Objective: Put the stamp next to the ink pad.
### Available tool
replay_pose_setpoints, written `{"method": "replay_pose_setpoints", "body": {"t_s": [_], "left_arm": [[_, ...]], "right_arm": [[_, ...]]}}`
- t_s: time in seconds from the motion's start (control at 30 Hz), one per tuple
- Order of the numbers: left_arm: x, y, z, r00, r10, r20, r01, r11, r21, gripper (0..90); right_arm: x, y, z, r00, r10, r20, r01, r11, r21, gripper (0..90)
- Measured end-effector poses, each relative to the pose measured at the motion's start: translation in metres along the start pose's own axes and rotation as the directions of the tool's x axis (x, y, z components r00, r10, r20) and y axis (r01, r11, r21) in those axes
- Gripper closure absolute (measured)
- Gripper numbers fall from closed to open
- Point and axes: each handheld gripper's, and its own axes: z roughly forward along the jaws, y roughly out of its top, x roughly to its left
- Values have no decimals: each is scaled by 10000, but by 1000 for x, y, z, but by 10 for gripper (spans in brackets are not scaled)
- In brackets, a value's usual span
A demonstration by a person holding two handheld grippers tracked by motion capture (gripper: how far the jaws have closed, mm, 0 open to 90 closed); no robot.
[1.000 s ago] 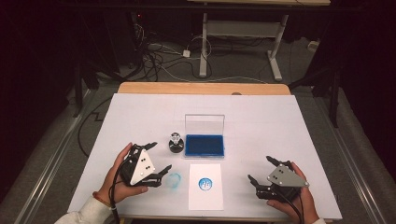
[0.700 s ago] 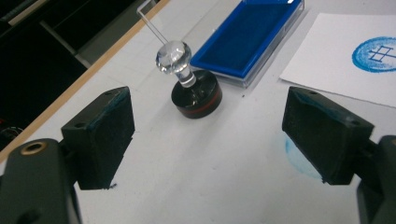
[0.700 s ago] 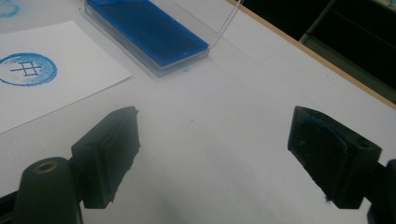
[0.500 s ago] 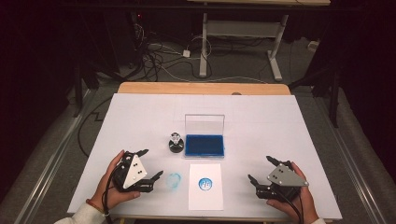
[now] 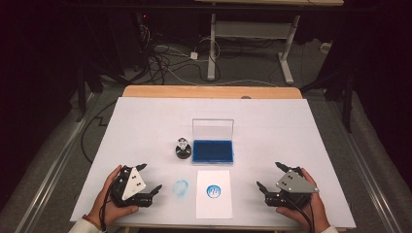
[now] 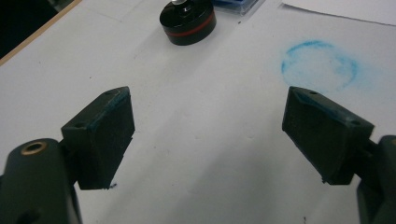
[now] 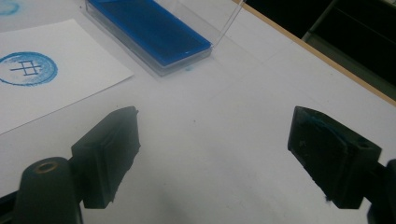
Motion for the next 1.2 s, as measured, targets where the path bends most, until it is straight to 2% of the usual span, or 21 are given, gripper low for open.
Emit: {"method": "replay_pose_setpoints", "body": {"t_s": [0.07, 0.2, 0.27, 0.37, 1.2], "left_arm": [[0, 1, -2, 9999, -88, -52, 87, 9998, -185, 167], [-1, 2, -5, 9998, 83, -207, -88, 9997, -244, 167], [-1, 2, -4, 9999, 12, -154, -16, 9995, -303, 167], [-1, 2, -4, 9997, 115, -209, -121, 9996, -263, 167], [-1, 3, -4, 9997, 42, -233, -49, 9996, -271, 167]], "right_arm": [[1, 0, 1, 9999, -104, -12, 104, 9999, 44, 172], [2, 1, 0, 9998, -202, -6, 202, 9998, 27, 172], [2, 1, -1, 9999, -139, 30, 139, 9999, 31, 171], [2, 2, 0, 9999, -124, 19, 124, 9999, 29, 171], [2, 1, 0, 9999, -145, -59, 145, 9999, 55, 172]]}}
